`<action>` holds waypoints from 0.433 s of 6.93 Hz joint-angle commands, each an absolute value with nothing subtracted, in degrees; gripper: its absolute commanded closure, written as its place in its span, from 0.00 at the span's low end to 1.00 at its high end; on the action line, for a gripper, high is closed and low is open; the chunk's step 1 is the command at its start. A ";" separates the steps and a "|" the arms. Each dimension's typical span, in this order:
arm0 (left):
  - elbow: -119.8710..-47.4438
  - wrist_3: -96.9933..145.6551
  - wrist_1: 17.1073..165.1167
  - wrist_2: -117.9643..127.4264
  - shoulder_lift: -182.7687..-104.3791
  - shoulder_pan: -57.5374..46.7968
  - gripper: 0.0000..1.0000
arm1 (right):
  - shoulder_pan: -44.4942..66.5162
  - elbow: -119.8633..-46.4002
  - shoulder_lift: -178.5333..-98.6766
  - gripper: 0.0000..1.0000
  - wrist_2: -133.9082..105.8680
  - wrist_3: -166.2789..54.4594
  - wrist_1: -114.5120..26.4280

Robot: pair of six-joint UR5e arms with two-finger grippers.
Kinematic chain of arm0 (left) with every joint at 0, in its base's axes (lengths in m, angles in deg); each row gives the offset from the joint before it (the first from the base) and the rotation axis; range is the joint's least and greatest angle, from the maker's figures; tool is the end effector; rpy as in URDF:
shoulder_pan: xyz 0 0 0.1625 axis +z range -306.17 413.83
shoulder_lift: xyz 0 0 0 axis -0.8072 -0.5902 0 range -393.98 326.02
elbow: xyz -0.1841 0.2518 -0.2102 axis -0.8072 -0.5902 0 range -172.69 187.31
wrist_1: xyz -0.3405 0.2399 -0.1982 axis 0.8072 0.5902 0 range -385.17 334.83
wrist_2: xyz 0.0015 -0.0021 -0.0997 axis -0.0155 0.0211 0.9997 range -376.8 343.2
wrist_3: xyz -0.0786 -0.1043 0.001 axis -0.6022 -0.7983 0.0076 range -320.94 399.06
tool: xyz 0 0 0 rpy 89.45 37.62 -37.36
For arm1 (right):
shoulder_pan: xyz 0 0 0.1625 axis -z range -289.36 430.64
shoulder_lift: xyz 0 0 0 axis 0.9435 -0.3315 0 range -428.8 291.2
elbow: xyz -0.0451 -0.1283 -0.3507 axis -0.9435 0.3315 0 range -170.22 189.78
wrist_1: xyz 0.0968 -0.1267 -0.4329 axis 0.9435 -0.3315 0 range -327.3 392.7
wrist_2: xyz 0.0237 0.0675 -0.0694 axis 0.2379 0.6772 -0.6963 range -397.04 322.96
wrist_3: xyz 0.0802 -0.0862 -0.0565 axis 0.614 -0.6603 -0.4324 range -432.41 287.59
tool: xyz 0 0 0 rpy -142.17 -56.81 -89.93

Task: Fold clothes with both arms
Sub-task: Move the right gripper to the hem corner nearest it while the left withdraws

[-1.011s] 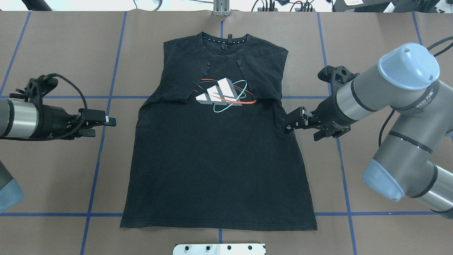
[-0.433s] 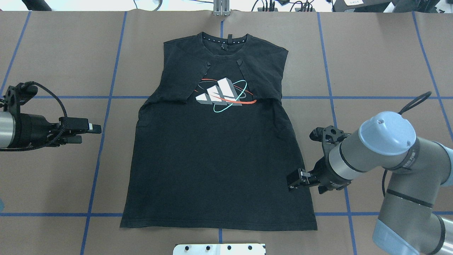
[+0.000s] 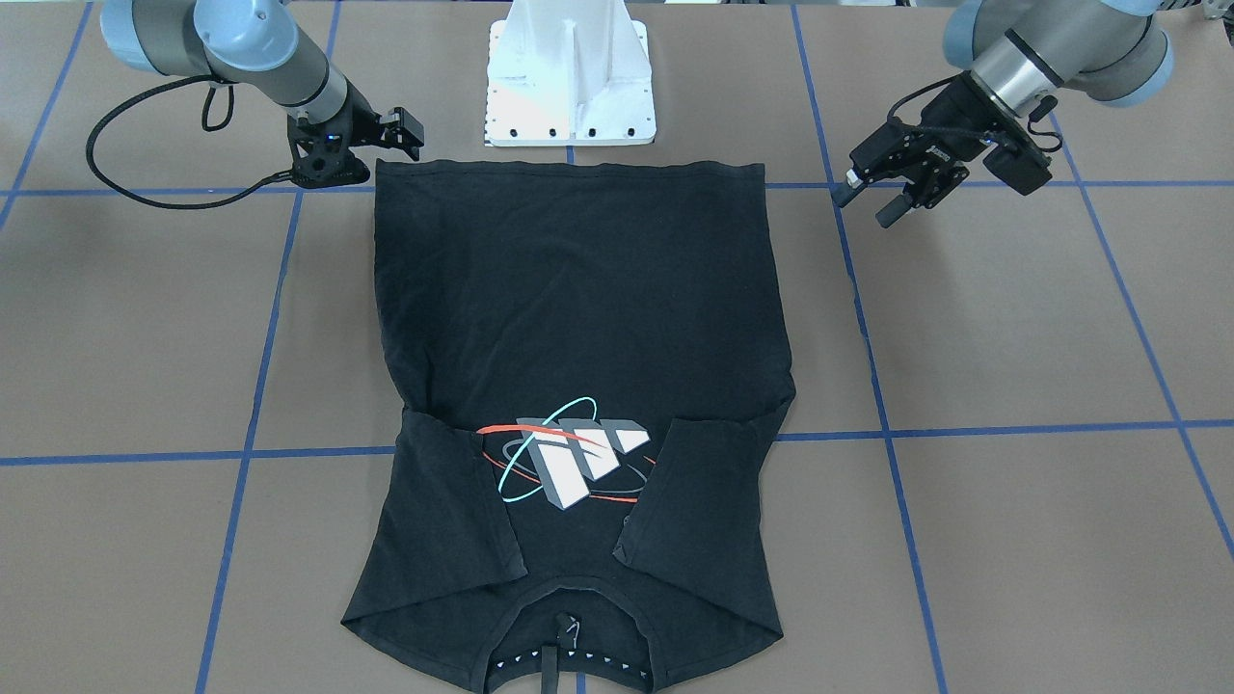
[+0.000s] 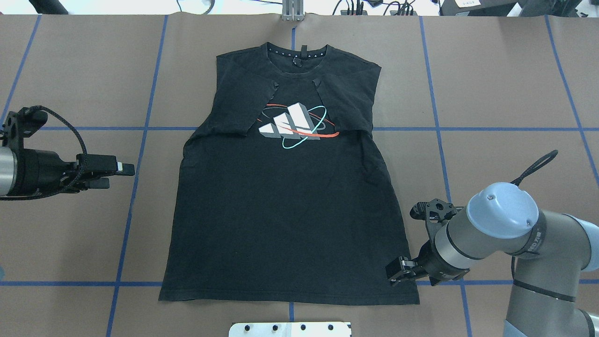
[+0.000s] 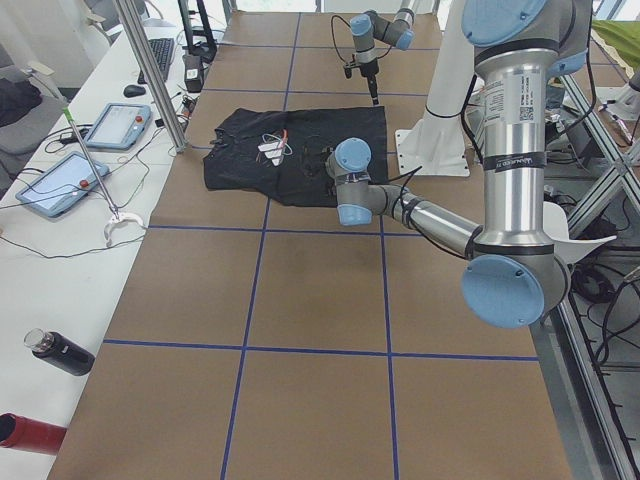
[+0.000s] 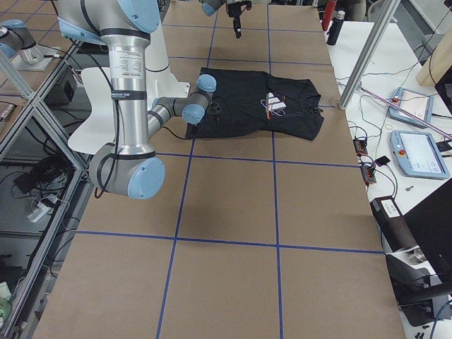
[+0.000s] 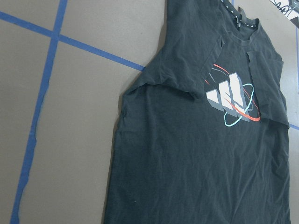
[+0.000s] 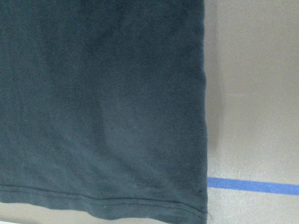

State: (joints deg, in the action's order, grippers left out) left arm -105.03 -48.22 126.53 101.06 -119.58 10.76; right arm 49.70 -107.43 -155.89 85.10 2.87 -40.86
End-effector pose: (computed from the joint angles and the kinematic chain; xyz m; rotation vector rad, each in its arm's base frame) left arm 0.3326 -0.4097 0.3242 0.1559 1.4069 -0.2452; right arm -0.4909 -0.2562 0.3202 -0.2614 -0.9132 -0.1275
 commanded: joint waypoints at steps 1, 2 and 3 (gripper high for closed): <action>-105.10 -48.21 126.53 101.06 -120.11 10.76 0.00 | 52.00 -105.46 -155.90 0.00 81.72 2.82 -40.77; -105.10 -48.21 126.44 101.06 -120.11 10.76 0.00 | 52.53 -105.19 -155.72 0.00 81.35 2.91 -40.77; -105.10 -48.21 126.44 101.06 -120.20 10.76 0.00 | 53.06 -105.01 -155.55 0.00 81.35 3.09 -40.77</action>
State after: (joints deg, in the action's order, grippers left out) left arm -105.10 -48.21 126.47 101.06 -120.10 10.76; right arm 52.33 -105.41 -155.75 81.74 2.93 -40.78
